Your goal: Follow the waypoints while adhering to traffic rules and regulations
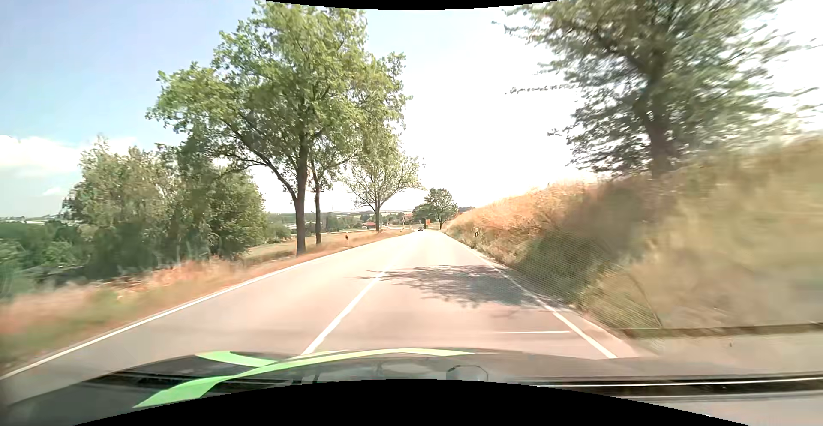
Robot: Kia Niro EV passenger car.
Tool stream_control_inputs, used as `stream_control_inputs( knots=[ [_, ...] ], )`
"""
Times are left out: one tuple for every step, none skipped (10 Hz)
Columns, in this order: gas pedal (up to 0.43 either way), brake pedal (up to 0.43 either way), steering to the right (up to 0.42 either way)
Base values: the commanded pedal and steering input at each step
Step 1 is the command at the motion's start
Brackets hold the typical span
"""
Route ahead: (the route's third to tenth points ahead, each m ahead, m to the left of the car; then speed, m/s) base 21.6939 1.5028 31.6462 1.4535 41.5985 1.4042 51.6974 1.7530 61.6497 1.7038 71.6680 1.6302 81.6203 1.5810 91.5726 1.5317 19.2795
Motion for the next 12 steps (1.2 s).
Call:
stream_control_inputs(
  knots=[
    [0.240, 0.000, -0.002],
    [0.240, 0.000, -0.003],
    [0.240, 0.000, -0.003],
    [0.220, 0.000, -0.003],
    [0.197, 0.000, -0.003],
    [0.197, 0.000, -0.003],
    [0.197, 0.000, -0.002],
    [0.197, 0.000, -0.003],
    [0.197, 0.000, -0.003],
    [0.197, 0.000, -0.003],
    [0.197, 0.000, -0.002],
    [0.189, 0.000, -0.003]
  ],
)
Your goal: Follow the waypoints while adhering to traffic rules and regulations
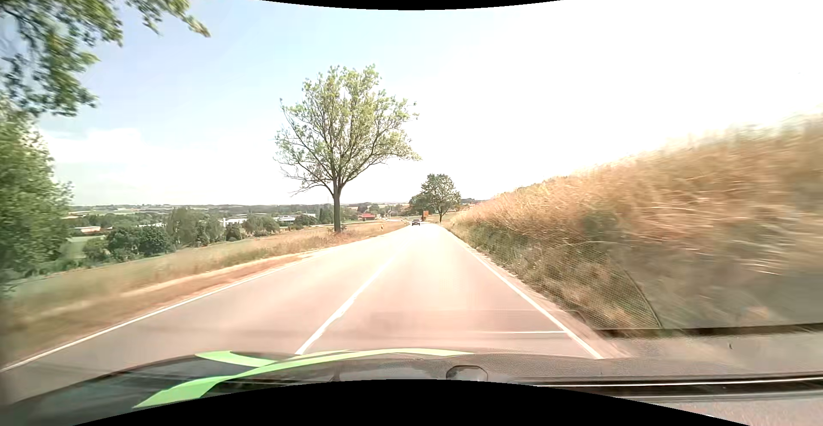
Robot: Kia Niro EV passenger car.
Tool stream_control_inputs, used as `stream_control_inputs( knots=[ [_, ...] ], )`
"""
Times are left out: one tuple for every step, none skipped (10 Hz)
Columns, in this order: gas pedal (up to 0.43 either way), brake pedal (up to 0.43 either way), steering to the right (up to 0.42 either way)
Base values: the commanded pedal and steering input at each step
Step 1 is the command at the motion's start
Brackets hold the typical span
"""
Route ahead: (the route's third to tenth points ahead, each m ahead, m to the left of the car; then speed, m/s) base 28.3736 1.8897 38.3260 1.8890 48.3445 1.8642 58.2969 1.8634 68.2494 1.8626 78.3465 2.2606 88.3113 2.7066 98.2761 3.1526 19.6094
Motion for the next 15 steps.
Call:
stream_control_inputs(
  knots=[
    [0.177, 0.000, -0.002],
    [0.177, 0.000, -0.003],
    [0.177, 0.000, -0.003],
    [0.189, 0.000, -0.003],
    [0.189, 0.000, -0.002],
    [0.197, 0.000, -0.003],
    [0.209, 0.000, -0.002],
    [0.220, 0.000, -0.003],
    [0.220, 0.000, -0.004],
    [0.220, 0.000, -0.004],
    [0.189, 0.000, -0.004],
    [0.169, 0.000, -0.005],
    [0.169, 0.000, -0.006],
    [0.169, 0.000, -0.007],
    [0.177, 0.000, -0.007]
  ],
)
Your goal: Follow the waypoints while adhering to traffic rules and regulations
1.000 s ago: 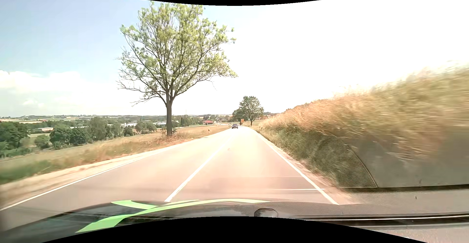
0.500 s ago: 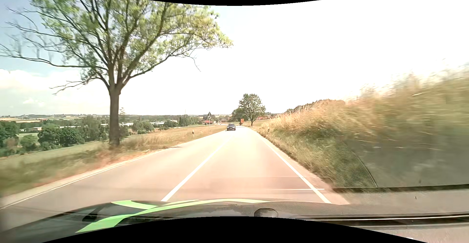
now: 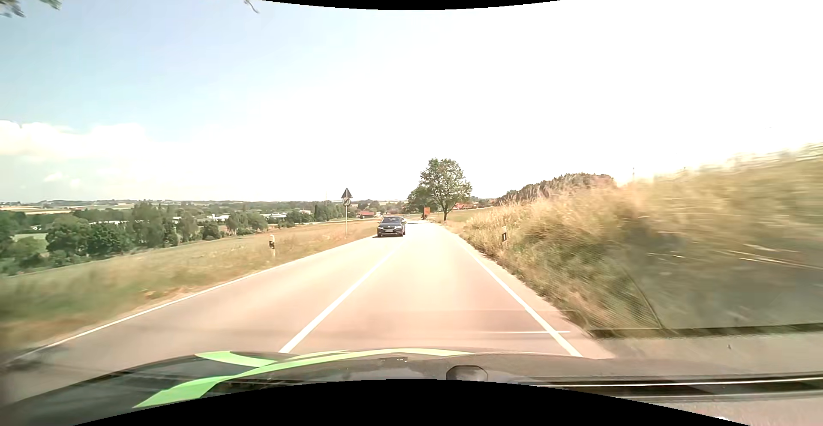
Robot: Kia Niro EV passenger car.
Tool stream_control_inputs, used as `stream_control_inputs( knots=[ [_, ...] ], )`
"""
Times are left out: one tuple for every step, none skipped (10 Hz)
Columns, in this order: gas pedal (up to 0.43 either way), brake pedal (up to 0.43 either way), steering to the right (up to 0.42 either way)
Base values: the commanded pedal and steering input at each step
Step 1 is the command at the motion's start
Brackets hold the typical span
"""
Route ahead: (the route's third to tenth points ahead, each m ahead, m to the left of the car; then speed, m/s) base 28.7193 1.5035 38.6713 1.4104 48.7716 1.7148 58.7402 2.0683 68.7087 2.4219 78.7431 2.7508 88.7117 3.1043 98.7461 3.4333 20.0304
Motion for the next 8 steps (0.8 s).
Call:
stream_control_inputs(
  knots=[
    [0.197, 0.000, -0.007],
    [0.209, 0.000, -0.007],
    [0.220, 0.000, -0.006],
    [0.228, 0.000, -0.005],
    [0.228, 0.000, -0.005],
    [0.228, 0.000, -0.005],
    [0.228, 0.000, -0.005],
    [0.228, 0.000, -0.005]
  ],
)
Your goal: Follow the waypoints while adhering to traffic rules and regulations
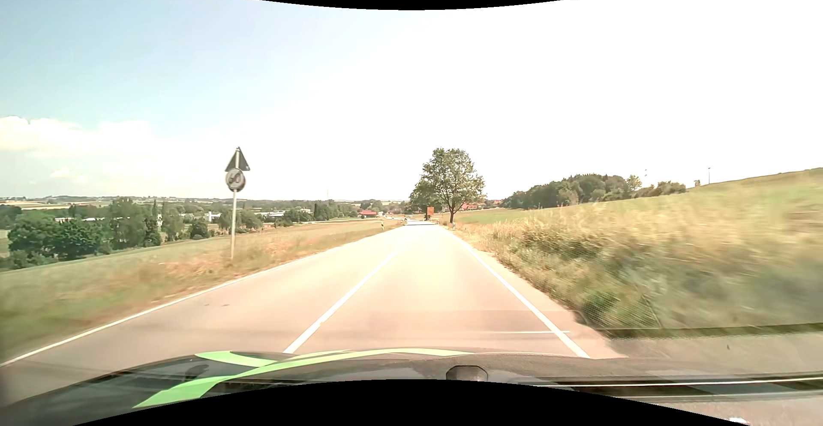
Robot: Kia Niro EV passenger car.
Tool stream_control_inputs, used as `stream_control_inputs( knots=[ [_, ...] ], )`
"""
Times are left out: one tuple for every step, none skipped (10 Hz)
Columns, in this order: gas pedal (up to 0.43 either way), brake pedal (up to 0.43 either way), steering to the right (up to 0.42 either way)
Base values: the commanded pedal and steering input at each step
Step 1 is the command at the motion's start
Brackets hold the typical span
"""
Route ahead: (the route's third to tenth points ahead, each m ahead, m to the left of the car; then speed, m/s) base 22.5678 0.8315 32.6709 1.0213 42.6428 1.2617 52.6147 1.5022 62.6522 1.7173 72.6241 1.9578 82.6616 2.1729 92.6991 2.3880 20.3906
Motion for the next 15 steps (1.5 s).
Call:
stream_control_inputs(
  knots=[
    [0.220, 0.000, -0.005],
    [0.220, 0.000, -0.004],
    [0.220, 0.000, -0.004],
    [0.228, 0.000, -0.004],
    [0.248, 0.000, -0.005],
    [0.268, 0.000, -0.005],
    [0.280, 0.000, -0.005],
    [0.280, 0.000, -0.004],
    [0.299, 0.000, -0.004],
    [0.311, 0.000, -0.004],
    [0.319, 0.000, -0.004],
    [0.331, 0.000, -0.004],
    [0.339, 0.000, -0.003],
    [0.339, 0.000, -0.003],
    [0.331, 0.000, -0.003]
  ],
)
